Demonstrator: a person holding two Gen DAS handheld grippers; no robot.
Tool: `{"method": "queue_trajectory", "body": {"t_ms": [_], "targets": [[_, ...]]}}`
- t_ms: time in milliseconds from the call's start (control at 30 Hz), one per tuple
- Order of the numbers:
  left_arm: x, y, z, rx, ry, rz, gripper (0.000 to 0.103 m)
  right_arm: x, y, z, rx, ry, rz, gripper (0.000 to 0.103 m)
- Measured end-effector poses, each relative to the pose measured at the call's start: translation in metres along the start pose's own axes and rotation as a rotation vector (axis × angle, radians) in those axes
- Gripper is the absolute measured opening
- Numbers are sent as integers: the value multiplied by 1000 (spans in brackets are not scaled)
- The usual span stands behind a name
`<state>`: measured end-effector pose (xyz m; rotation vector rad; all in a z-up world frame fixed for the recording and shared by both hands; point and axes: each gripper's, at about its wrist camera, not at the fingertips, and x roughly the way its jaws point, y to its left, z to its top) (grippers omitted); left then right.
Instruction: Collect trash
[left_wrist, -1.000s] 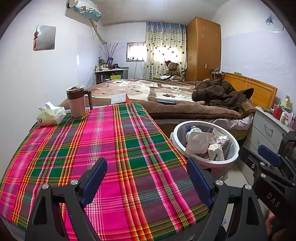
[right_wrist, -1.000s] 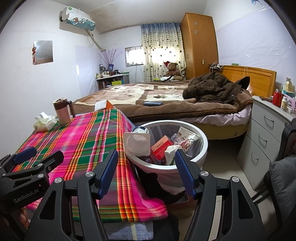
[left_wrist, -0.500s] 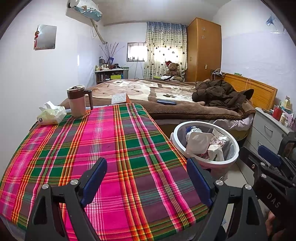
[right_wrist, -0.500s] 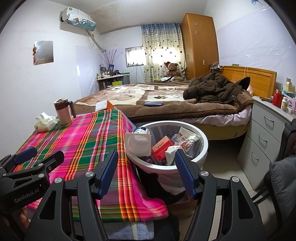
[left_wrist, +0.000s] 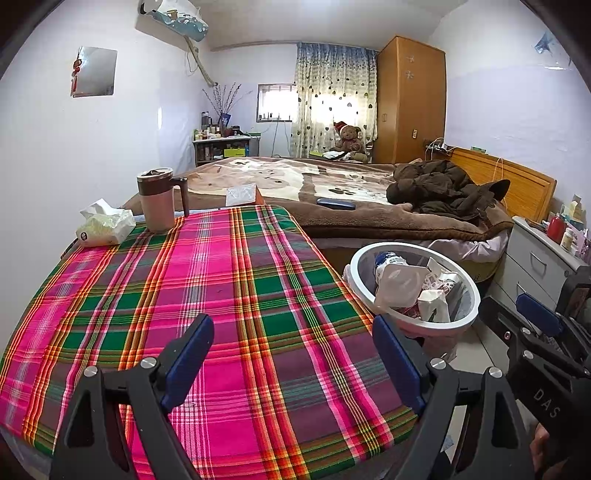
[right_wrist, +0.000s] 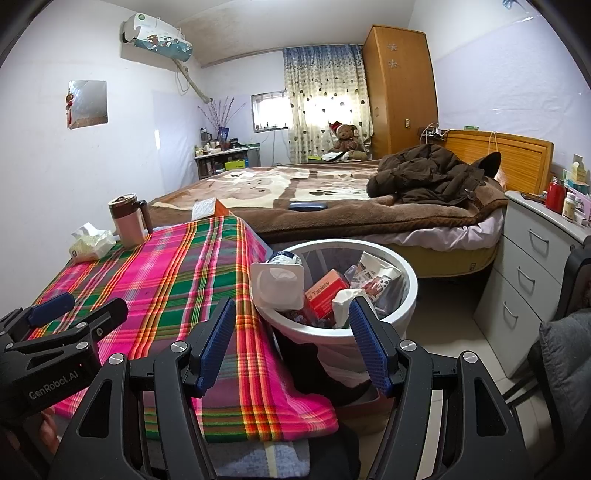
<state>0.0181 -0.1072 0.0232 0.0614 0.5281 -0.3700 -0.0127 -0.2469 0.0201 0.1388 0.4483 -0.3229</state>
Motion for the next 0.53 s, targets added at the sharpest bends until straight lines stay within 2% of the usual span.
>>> {"method": "queue_trajectory", "body": {"t_ms": [533], "targets": [[-2,-4,0,11,-2,0,89,0,0,-1,0,0,4,65]]}}
